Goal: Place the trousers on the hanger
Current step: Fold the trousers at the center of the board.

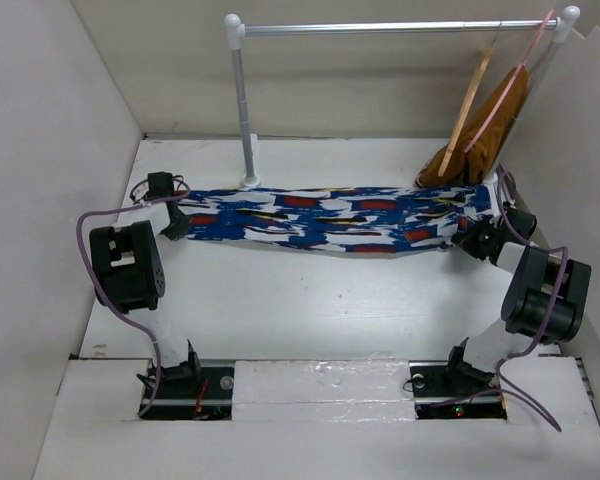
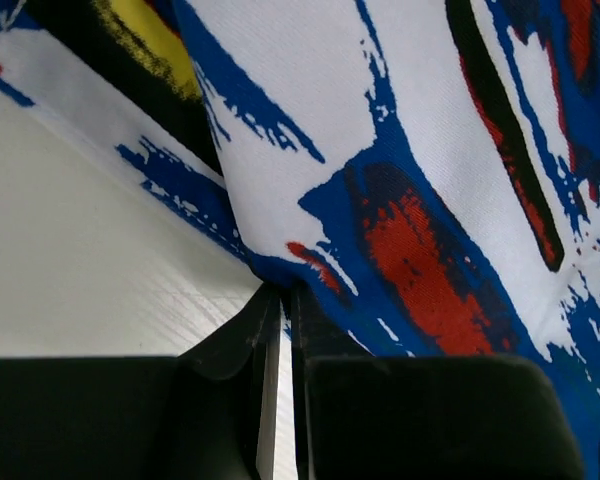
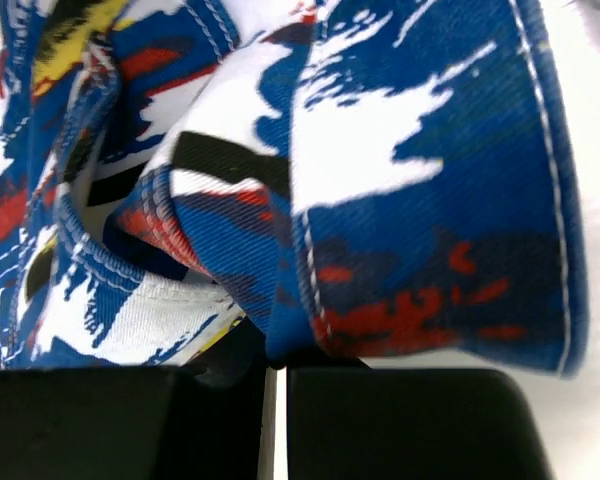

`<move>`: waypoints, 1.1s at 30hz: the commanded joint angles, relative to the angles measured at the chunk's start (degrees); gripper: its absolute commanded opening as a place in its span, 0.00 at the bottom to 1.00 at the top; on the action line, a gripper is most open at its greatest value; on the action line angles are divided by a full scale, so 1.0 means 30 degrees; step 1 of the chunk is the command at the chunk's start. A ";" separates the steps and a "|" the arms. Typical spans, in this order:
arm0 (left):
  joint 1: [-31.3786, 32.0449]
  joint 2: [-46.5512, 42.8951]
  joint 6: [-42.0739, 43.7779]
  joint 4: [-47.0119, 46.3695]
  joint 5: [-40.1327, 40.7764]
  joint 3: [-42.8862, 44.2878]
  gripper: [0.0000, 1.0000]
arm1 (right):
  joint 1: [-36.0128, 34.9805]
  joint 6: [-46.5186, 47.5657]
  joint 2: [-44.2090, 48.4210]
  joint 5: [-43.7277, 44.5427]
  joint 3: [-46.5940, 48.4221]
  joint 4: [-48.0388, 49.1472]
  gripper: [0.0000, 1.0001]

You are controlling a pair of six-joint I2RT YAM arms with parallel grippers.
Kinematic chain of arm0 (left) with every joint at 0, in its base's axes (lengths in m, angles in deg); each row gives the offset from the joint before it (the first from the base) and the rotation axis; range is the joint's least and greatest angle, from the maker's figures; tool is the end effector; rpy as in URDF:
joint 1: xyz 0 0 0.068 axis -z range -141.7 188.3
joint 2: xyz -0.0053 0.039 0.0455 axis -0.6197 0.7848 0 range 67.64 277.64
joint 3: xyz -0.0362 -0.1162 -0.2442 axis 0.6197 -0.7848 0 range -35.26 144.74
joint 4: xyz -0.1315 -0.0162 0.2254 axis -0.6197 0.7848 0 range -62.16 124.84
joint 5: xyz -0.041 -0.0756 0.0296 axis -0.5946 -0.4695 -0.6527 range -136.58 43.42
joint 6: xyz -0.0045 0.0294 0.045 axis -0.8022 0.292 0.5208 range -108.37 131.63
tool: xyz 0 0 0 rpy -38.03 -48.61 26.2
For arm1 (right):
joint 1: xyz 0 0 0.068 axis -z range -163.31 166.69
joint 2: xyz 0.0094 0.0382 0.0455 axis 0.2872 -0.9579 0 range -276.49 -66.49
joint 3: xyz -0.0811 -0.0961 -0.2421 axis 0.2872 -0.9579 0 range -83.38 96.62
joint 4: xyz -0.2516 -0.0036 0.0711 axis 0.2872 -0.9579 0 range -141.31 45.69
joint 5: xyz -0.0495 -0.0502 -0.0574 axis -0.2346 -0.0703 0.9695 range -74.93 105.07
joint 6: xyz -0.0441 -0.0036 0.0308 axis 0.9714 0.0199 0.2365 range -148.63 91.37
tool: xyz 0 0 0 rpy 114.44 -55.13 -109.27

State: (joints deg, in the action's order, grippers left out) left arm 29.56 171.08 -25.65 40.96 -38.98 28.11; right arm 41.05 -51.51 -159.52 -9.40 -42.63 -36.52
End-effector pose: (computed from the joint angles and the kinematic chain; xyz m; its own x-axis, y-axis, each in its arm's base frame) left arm 0.3680 0.0613 0.1711 -0.4910 -0.6829 -0.5409 -0.6613 0.6964 -0.2788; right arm 0.2860 -0.1133 0.1455 -0.5469 0.6360 -0.5444 0.3462 0.7639 0.5446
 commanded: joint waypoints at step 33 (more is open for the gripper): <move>-0.1099 -0.6654 0.0006 0.6200 0.6816 -0.0914 0.65 | -0.4627 0.4607 1.1235 -0.2704 0.0254 -0.7934 0.00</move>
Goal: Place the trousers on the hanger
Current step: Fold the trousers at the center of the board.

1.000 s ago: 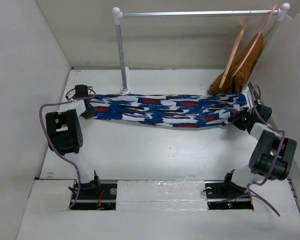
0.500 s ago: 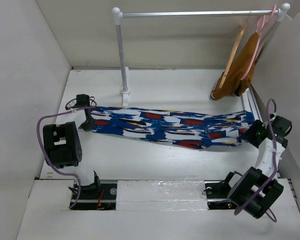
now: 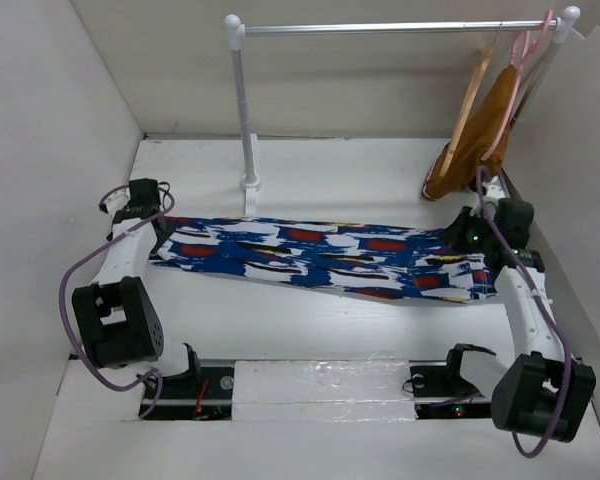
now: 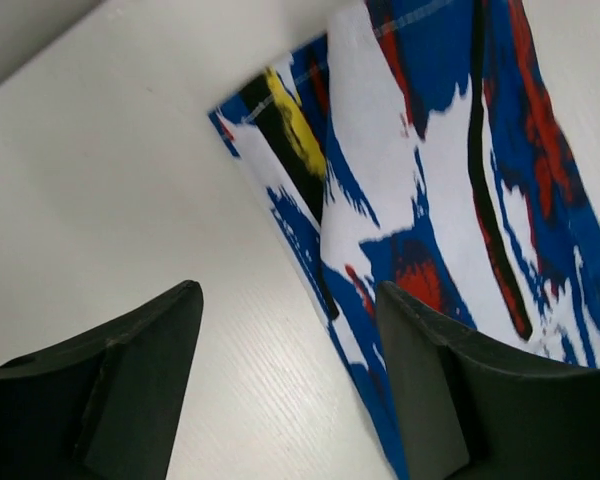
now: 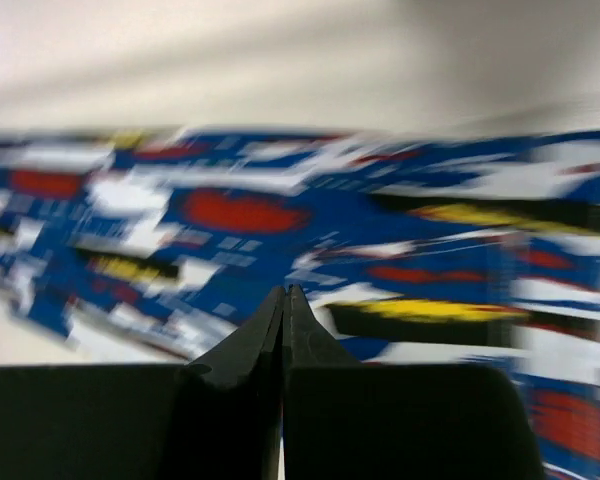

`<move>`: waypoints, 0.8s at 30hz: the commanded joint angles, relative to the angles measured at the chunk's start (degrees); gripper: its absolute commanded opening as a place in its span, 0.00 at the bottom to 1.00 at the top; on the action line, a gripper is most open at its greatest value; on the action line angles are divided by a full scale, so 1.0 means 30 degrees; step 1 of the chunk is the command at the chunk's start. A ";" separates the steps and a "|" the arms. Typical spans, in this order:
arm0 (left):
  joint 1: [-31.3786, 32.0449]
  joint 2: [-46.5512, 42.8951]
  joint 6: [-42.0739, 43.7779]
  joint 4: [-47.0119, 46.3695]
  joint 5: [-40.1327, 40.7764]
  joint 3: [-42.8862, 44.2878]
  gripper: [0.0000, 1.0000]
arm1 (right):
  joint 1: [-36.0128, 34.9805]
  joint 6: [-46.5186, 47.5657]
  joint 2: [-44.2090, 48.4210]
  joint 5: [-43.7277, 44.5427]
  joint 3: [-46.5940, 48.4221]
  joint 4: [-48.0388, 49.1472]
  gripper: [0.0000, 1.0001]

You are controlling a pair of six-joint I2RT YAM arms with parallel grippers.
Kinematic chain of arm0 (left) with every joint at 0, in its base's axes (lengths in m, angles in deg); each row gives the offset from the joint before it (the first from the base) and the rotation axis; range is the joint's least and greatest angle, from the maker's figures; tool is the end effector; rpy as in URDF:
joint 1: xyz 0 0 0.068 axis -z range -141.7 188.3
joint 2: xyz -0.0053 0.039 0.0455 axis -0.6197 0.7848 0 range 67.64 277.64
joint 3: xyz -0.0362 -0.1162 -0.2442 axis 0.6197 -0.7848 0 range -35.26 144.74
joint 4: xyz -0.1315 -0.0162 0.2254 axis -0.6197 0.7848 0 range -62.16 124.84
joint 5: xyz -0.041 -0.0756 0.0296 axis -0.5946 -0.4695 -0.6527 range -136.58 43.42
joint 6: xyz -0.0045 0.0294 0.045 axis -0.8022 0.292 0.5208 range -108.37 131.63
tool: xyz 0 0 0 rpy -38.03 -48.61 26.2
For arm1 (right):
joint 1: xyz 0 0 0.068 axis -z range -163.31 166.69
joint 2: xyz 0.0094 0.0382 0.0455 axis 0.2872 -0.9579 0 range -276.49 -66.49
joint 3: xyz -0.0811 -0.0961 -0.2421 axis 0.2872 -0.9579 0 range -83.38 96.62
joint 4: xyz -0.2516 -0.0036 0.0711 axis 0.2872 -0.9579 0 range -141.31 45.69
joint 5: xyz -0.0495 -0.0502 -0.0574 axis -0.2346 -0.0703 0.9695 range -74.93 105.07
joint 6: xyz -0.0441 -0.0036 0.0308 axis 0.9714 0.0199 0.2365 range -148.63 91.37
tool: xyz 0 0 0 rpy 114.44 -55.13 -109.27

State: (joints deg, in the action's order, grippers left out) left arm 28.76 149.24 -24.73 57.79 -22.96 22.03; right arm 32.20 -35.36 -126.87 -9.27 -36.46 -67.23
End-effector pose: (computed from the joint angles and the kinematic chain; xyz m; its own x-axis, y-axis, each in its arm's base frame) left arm 0.2854 0.0624 0.2421 -0.4178 -0.6210 -0.6632 -0.7826 0.6168 -0.0846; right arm 0.2231 -0.0467 0.2812 -0.5766 0.2707 -0.7709 -0.0085 0.9415 0.3370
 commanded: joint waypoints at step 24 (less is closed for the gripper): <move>-0.6019 0.1538 0.1399 -0.7788 -0.9336 -0.2168 0.50 | -1.4865 0.3265 -0.5243 -0.1994 -0.0640 0.4358 0.37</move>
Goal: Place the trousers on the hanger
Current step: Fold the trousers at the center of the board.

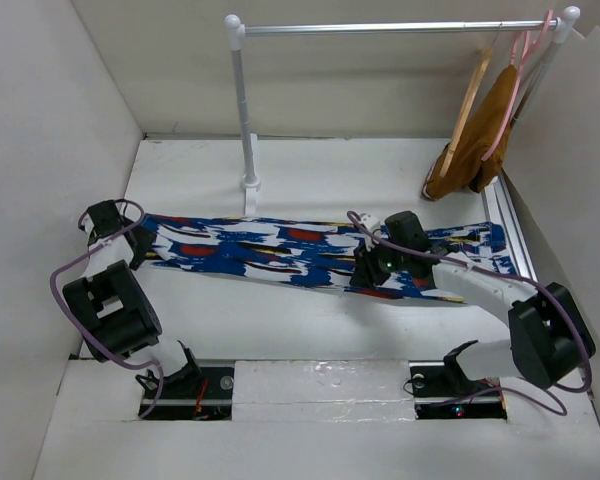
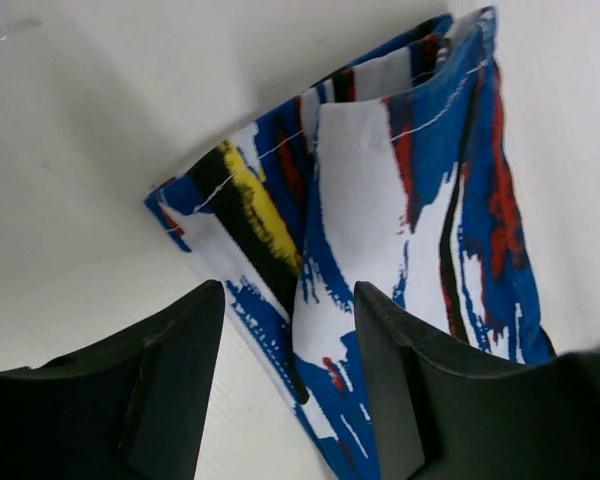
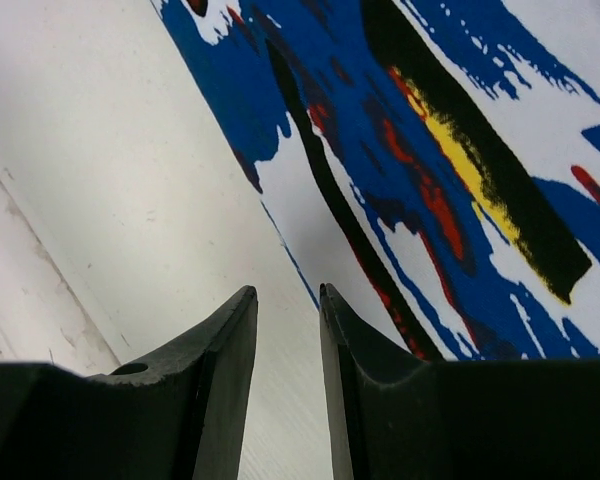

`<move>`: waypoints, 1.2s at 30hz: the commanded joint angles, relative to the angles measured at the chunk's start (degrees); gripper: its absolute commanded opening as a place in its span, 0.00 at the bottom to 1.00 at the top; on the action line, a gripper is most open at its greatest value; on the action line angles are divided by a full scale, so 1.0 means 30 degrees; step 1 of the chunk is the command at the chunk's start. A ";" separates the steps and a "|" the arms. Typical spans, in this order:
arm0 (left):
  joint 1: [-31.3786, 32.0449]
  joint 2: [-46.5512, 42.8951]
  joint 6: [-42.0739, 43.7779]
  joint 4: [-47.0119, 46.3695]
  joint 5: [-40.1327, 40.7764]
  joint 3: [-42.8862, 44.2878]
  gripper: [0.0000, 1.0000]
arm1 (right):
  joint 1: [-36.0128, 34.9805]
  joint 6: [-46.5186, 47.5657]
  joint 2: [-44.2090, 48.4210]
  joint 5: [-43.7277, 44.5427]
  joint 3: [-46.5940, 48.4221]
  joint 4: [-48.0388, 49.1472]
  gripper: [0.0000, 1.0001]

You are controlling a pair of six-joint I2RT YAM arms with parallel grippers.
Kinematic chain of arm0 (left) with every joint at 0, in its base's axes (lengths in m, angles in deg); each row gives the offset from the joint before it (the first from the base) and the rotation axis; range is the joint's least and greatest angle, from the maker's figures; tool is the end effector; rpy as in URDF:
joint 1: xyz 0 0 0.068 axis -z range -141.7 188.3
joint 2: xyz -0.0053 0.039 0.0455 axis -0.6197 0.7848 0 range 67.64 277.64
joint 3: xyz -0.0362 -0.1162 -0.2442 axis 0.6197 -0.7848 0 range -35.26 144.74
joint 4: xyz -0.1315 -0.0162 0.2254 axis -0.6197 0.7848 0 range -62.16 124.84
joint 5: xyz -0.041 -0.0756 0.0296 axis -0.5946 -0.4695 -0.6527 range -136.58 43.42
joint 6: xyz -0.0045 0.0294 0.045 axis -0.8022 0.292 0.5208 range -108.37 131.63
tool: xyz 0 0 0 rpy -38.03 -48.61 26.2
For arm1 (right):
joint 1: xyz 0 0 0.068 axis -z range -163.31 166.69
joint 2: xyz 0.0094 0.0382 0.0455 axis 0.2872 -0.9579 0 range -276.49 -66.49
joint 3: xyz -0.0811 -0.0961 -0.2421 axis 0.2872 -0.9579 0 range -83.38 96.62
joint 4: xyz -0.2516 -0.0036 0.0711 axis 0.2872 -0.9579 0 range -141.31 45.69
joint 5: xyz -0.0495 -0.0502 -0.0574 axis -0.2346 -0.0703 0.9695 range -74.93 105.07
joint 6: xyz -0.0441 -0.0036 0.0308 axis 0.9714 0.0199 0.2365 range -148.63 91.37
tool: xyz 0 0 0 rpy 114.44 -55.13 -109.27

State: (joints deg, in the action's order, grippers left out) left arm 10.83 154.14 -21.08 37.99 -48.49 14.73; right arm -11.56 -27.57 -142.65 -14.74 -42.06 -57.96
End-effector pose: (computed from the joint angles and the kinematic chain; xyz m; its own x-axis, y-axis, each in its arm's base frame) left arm 0.2772 0.1427 0.1999 -0.3048 -0.7671 -0.5645 -0.7194 0.5738 -0.3914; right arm 0.2222 0.1395 0.2005 -0.6465 -0.3657 -0.6695 -0.7130 0.6018 0.3598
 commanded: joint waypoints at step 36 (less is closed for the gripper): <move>0.0746 0.1871 0.0794 0.8247 0.6408 0.6803 0.89 | 0.0979 0.2371 -0.1890 -0.0146 0.2515 0.0012 0.37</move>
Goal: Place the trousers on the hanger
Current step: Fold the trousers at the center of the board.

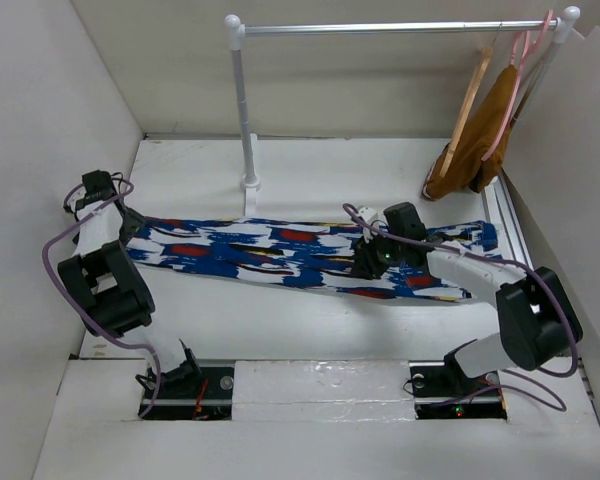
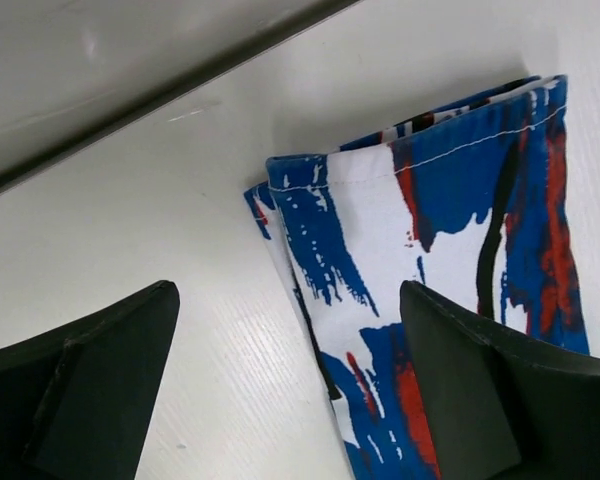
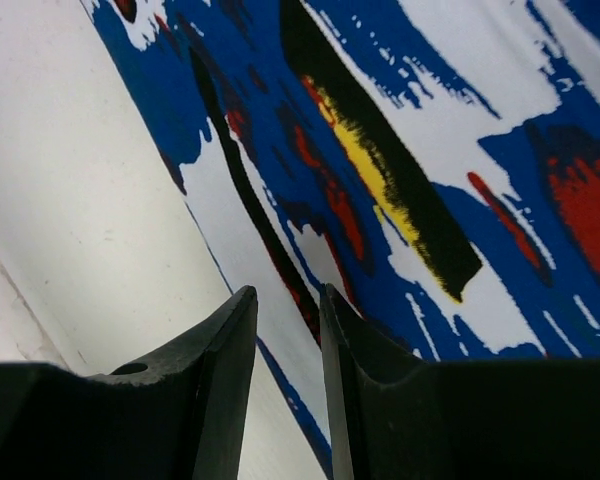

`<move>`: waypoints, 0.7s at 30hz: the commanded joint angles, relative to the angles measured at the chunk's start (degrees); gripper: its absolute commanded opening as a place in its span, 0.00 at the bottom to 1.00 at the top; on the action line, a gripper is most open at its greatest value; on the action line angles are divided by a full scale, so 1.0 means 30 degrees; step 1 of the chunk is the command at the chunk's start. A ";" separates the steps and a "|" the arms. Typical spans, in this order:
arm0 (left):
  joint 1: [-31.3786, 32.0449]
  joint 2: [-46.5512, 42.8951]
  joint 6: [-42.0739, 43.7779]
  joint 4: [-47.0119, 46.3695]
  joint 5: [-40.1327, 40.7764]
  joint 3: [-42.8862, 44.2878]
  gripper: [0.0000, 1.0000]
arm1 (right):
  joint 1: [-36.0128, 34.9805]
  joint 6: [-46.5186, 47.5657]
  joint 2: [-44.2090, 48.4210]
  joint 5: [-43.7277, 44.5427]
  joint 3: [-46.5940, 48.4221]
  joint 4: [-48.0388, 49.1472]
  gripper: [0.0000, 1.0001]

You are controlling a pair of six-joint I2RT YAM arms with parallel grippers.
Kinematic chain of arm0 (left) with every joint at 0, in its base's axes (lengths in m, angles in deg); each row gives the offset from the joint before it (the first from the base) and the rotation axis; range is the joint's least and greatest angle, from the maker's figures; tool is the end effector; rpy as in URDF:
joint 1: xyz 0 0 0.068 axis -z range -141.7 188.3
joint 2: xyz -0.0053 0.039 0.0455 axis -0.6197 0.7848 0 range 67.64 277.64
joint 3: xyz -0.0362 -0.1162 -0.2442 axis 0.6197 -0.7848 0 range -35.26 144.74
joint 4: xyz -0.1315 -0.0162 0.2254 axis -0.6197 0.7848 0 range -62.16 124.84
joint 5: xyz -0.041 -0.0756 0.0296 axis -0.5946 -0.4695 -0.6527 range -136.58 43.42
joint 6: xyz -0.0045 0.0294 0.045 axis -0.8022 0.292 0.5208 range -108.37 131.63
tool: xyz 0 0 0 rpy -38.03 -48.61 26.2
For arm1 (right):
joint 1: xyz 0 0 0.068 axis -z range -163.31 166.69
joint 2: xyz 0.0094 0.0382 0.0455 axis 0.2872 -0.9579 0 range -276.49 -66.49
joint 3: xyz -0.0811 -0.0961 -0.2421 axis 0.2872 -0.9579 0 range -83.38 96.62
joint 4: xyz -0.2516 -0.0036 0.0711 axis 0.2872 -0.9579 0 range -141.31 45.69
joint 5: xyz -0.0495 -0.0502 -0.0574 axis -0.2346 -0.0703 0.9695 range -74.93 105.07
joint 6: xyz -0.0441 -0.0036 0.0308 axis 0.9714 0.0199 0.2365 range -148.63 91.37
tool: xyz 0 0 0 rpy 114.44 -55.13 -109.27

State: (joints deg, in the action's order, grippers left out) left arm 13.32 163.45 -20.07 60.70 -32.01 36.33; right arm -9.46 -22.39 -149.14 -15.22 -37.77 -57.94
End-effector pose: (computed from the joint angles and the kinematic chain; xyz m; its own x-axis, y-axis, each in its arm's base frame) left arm 0.3169 0.1575 0.2394 -0.3675 -0.7322 -0.5734 -0.8529 0.5112 -0.1061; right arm 0.2473 0.1415 0.1946 -0.6176 -0.4079 -0.6724 -0.7390 0.5935 0.3188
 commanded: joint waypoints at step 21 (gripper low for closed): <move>2.1207 -0.1380 0.1544 -0.5356 -0.1869 0.0924 0.00 | 1.5182 -0.4306 1.0168 0.2765 -0.1752 -0.5443 0.64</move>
State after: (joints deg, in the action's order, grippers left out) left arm 72.62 158.86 -15.81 46.54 -35.61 38.47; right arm 29.62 -32.58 -123.20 -9.14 -41.75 -68.65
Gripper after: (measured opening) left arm 0.003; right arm 0.613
